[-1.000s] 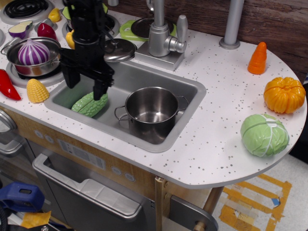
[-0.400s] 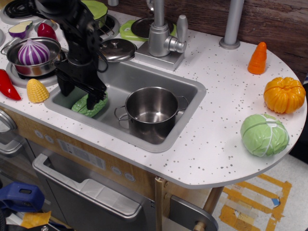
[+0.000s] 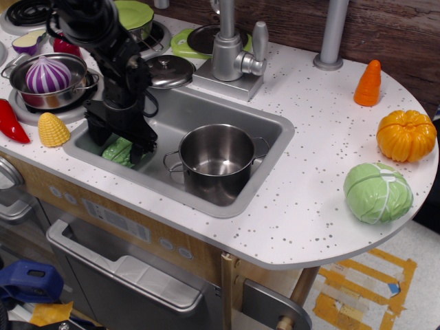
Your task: Put green squash in pot or pan
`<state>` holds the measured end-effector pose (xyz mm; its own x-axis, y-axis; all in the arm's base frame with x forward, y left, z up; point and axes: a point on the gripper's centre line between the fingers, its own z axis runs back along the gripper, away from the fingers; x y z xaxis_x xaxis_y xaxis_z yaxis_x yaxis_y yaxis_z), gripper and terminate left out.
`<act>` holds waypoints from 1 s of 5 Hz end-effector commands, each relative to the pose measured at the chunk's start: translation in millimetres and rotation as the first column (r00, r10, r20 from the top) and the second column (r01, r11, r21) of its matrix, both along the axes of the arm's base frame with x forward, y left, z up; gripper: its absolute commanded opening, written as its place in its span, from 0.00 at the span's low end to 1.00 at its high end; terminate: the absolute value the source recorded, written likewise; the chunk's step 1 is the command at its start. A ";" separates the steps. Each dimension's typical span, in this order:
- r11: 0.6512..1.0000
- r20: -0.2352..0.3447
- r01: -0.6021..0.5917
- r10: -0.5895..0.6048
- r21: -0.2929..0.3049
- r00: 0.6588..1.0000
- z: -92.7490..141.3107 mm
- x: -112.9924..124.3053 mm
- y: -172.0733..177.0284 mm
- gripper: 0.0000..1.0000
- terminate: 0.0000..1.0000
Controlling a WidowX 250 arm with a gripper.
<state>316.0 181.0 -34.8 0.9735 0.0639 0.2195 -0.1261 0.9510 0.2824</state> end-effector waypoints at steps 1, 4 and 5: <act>0.999 0.079 -0.015 0.017 -0.028 0.997 0.8 5.7 3.4 1.00 0.00; 0.996 0.145 -0.058 0.067 -0.066 0.987 -12.4 10.4 -6.3 1.00 0.00; 0.995 0.157 -0.066 0.077 -0.079 0.985 -13.8 9.6 -8.0 1.00 0.00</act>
<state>319.1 168.5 -58.0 0.9280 0.1623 0.3355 -0.2288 0.9587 0.1690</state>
